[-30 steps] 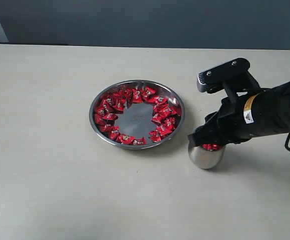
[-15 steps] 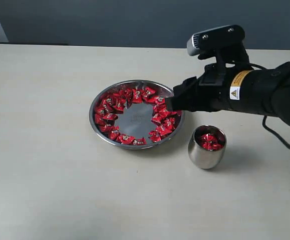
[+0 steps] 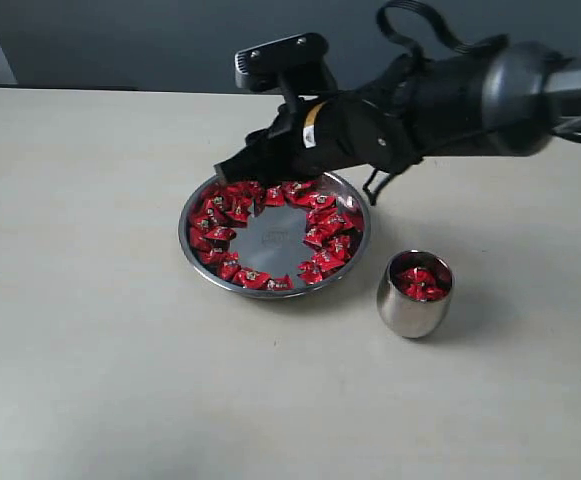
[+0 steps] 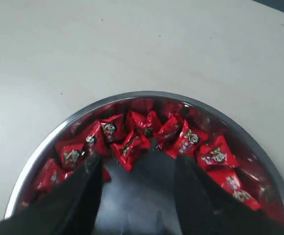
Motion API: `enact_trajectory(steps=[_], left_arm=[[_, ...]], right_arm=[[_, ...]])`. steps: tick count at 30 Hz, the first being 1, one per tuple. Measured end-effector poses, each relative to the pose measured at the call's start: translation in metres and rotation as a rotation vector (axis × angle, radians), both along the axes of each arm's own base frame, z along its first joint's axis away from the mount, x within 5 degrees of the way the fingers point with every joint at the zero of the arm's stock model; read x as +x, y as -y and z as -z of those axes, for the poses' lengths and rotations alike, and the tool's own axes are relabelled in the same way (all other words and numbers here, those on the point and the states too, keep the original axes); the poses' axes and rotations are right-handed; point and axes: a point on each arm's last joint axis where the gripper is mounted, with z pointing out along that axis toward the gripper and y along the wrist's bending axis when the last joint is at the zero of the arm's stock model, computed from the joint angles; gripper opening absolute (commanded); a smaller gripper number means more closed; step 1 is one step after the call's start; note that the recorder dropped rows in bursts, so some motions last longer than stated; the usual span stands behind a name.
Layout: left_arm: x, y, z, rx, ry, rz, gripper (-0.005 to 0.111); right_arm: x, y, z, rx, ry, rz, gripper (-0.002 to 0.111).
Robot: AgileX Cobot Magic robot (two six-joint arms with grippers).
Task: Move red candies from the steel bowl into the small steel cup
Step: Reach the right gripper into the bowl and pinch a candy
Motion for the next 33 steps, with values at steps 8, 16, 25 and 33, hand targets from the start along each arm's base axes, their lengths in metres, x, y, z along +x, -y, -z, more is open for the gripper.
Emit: enact_trajectory(steps=[8, 16, 25, 33], left_arm=[[0.0, 0.0, 0.0, 0.0, 0.0, 0.0, 0.002], [0.0, 0.0, 0.0, 0.0, 0.0, 0.0, 0.002], [0.0, 0.0, 0.0, 0.0, 0.0, 0.0, 0.002], [0.0, 0.0, 0.0, 0.0, 0.0, 0.0, 0.002]], right_arm=[[0.037, -0.028, 0.037, -0.014, -0.087, 0.048, 0.046], [0.047, -0.039, 0.076, -0.013, -0.178, 0.089, 0.046], [0.057, -0.048, 0.093, 0.029, -0.216, 0.123, 0.045], [0.057, -0.048, 0.098, 0.003, -0.256, 0.133, 0.003]])
